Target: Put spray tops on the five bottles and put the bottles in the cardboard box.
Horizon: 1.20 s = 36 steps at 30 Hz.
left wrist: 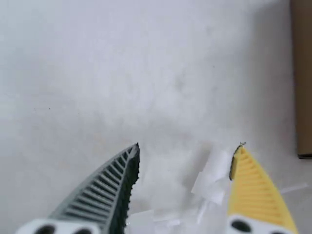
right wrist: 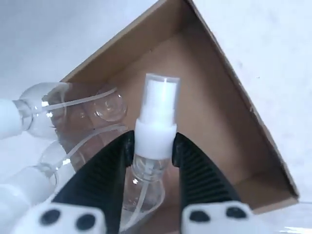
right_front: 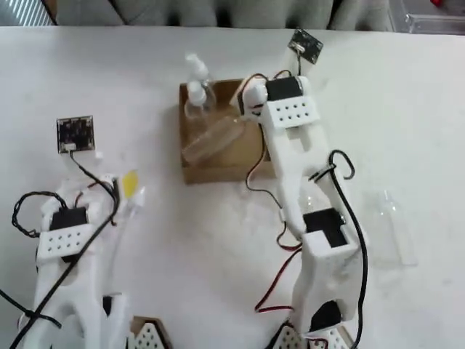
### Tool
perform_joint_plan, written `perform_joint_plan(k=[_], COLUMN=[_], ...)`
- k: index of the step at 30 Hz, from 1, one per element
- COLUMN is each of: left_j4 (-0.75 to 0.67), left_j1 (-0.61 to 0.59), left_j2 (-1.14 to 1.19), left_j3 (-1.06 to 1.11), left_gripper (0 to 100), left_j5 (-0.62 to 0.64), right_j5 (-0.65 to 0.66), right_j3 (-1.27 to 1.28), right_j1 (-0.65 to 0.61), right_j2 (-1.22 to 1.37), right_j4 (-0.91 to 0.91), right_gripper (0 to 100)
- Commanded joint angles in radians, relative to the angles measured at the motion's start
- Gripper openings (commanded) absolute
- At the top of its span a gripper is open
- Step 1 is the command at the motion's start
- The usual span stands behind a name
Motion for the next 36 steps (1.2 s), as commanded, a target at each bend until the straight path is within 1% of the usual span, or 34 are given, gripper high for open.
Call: perform_joint_plan(k=[1, 3, 8, 14, 24, 27, 30, 33, 36], left_j4=[-0.023, -0.023, -0.023, -0.023, -0.026, -0.026, -0.026, -0.026, -0.026], left_j1=[0.013, 0.013, 0.013, 0.013, 0.015, 0.015, 0.015, 0.015, 0.015], left_j2=[-0.021, -0.021, -0.021, -0.021, -0.021, -0.021, -0.021, -0.021, -0.021], left_j3=[0.002, 0.002, 0.002, 0.002, 0.002, 0.002, 0.002, 0.002, 0.002], left_gripper=[29, 29, 29, 29, 29, 29, 29, 29, 29], left_j5=[-0.014, -0.014, -0.014, -0.014, -0.014, -0.014, -0.014, -0.014, -0.014], right_j5=[0.135, 0.195, 0.209, 0.356, 0.370, 0.373, 0.420, 0.425, 0.425], right_j3=[-0.040, -0.040, -0.040, -0.041, -0.029, 0.014, 0.081, 0.184, 0.325], right_j1=[-0.027, -0.028, -0.028, -0.028, -0.041, -0.062, -0.094, -0.117, -0.142], right_j2=[-0.062, -0.062, -0.067, -0.073, -0.140, -0.176, -0.228, -0.289, -0.360], right_j4=[0.008, 0.007, 0.007, 0.005, 0.012, 0.007, -0.005, -0.067, -0.168], right_gripper=[1.6, 1.6, 1.6, 1.6, 1.6, 1.7, 1.7, 1.7, 1.7])
